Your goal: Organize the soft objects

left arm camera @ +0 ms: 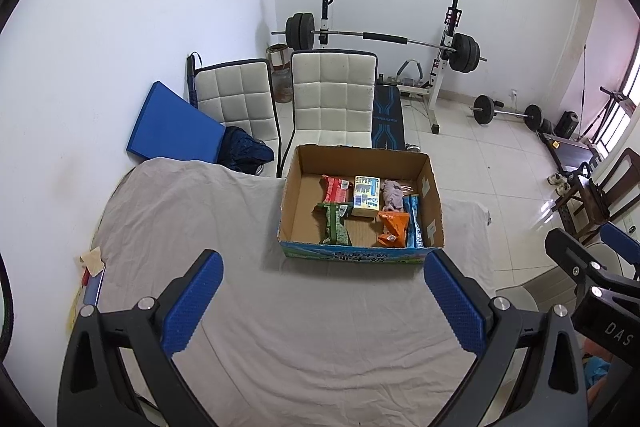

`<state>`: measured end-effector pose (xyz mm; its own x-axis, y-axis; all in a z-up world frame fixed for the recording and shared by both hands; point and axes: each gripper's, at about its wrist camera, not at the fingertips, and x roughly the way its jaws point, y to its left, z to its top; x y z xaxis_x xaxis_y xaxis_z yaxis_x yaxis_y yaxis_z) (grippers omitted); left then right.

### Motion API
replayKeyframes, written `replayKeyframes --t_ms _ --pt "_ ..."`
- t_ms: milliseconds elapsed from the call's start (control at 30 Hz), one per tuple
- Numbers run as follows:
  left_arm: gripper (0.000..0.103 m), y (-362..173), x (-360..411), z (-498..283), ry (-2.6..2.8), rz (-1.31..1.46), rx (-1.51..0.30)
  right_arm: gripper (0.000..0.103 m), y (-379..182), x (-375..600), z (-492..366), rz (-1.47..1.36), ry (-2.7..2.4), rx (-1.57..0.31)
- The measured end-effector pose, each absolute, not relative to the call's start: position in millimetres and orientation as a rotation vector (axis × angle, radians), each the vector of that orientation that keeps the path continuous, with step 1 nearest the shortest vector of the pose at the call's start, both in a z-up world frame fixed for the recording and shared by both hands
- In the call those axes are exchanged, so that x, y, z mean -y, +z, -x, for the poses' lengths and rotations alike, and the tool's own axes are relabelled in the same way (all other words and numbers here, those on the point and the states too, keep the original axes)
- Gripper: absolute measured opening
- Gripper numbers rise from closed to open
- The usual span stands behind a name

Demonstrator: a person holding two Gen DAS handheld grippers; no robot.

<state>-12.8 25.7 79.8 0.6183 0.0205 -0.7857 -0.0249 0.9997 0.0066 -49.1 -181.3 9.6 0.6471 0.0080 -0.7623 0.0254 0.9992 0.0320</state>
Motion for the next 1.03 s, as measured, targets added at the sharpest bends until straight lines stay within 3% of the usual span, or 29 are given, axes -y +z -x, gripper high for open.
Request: replayKeyframes --t_ms 1033 --pt "0.103 85.9 -24.9 12.3 0.036 0.016 -0.9 0.103 18.9 182.8 52.3 -0.05 -0.024 -0.858"
